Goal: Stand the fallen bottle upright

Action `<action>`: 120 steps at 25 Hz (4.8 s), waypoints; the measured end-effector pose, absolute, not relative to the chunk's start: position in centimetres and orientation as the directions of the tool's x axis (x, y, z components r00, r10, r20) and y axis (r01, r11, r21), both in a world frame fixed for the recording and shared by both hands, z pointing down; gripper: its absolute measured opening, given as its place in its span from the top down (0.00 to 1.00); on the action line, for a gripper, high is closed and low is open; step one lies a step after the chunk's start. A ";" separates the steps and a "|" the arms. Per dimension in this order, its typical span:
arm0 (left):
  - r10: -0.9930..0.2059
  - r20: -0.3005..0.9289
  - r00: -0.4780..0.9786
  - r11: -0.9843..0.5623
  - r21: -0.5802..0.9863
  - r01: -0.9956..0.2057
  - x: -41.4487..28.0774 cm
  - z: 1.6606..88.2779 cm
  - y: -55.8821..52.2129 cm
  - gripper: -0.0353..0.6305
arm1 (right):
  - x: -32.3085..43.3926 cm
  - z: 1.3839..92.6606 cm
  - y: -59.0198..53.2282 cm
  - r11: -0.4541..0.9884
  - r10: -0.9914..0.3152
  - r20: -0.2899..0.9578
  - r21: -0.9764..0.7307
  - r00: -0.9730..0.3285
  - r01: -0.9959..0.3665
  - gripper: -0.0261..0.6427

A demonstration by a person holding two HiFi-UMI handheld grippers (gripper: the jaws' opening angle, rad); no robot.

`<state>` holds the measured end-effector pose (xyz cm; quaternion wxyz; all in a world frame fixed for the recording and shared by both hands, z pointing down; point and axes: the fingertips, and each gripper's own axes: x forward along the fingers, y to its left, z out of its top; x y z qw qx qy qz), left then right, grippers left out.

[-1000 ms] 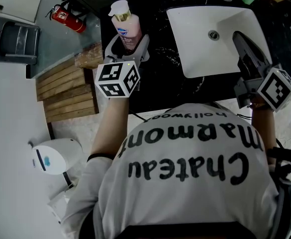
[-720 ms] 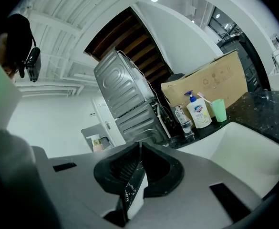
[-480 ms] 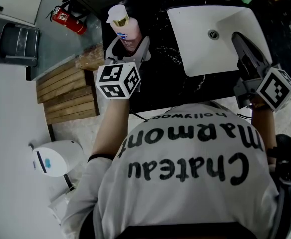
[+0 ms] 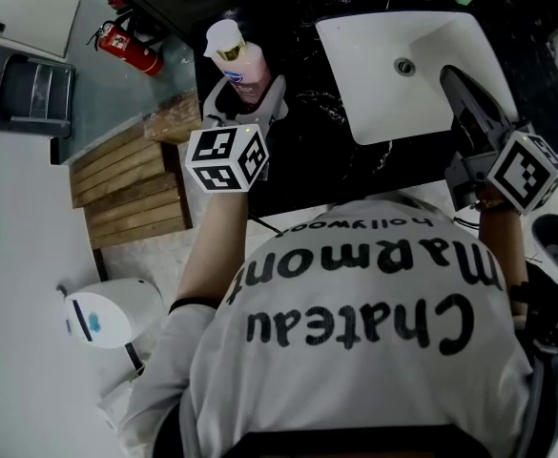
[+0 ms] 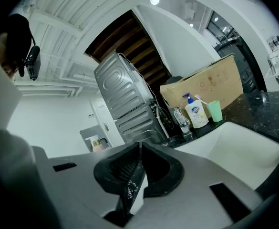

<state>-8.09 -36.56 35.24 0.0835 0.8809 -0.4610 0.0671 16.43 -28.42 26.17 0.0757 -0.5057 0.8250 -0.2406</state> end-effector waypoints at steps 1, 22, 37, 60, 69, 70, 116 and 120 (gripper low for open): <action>-0.800 0.195 0.567 -0.562 0.085 -0.823 -8.1 35.3 -36.5 0.49 | 16.4 26.2 -28.3 0.375 -0.871 0.115 -0.475 -0.478 -0.796 0.92; -0.794 0.218 0.568 -0.570 0.061 -0.820 -8.2 35.6 -35.4 0.49 | 16.1 25.9 -26.2 0.367 -0.884 0.092 -0.469 -0.458 -0.803 0.92; -0.792 0.204 0.576 -0.561 0.129 -0.818 -8.4 36.0 -35.2 0.47 | 15.5 26.2 -25.3 0.358 -0.887 0.094 -0.477 -0.452 -0.802 0.92; -0.808 0.281 0.519 -0.523 0.066 -0.850 -8.5 37.3 -35.2 0.47 | 16.5 27.9 -24.6 0.325 -0.881 0.161 -0.480 -0.446 -0.815 0.92; -0.802 0.340 0.491 -0.498 0.071 -0.864 -8.5 37.7 -35.2 0.47 | 18.7 27.1 -23.9 0.328 -0.873 0.176 -0.477 -0.455 -0.815 0.92; -0.804 0.342 0.487 -0.494 0.074 -0.866 -8.5 37.7 -35.2 0.47 | 19.0 27.2 -23.7 0.327 -0.870 0.185 -0.476 -0.456 -0.817 0.92; -0.960 0.025 0.279 -0.259 0.302 -0.917 -9.6 27.3 -3.6 0.92 | 14.4 31.1 -9.8 0.594 -0.611 0.162 -0.552 -0.775 -0.584 0.92; -0.971 0.076 0.227 -0.185 0.365 -0.913 -10.9 29.3 0.0 0.92 | 13.4 33.5 -8.2 0.581 -0.597 0.251 -0.519 -0.762 -0.627 0.92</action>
